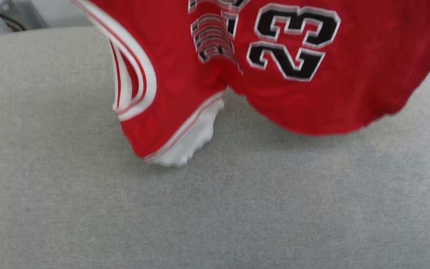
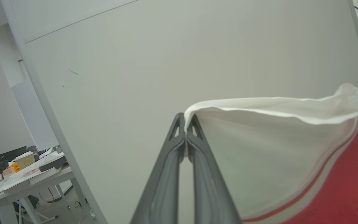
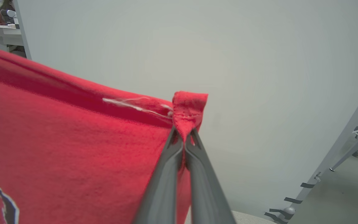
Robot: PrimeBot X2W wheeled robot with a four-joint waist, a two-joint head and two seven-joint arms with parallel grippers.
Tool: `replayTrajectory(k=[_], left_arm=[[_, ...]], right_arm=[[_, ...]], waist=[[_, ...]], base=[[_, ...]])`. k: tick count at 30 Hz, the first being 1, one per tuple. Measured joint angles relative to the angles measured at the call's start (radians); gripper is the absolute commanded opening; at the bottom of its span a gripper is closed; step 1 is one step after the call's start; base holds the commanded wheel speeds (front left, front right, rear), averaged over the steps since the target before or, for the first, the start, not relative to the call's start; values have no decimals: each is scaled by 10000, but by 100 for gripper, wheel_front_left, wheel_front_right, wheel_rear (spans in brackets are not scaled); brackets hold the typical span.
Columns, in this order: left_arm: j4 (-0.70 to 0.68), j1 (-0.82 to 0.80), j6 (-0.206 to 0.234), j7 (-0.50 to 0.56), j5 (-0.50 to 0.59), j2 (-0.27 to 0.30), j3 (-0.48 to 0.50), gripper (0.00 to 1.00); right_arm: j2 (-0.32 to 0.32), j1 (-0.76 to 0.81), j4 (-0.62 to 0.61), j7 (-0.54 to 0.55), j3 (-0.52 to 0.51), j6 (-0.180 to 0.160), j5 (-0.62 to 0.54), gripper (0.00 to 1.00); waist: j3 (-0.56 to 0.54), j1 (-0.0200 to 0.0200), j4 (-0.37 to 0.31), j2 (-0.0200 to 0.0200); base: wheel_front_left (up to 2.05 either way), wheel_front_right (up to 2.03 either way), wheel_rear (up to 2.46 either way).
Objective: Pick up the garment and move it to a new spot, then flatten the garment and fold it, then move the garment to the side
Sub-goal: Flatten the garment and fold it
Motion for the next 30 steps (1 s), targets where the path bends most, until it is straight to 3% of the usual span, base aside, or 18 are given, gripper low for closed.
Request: replayTrajectory(k=[5, 12, 22, 30], left_arm=[[1342, -2075, -786, 142, 8, 86, -265, 0], [3802, -5497, -1429, -470, 894, -50, -913, 0], [8224, -9520, -1655, -2966, 2196, -1135, -1879, 0], [10481, -10140, -1684, -5358, 2395, -1586, -2263, 0]], right_arm=[[-102, -1348, 784, -439, 305, 0, -339, 0], [-8, -4014, 2763, -1538, 848, 12, -926, 0], [819, -7320, 6347, -3724, 1429, 15, -2000, 0], [1279, -8254, 8153, -5653, 1745, 13, -2454, 0]], waist=[[983, 0, -27, 0], [2385, 2, -68, 0], [4051, 2, -202, 0], [4874, 2, -148, 0]], base=[[0, 0, 0], [0, 0, 0], [0, 0, 0], [0, 0, 0]])
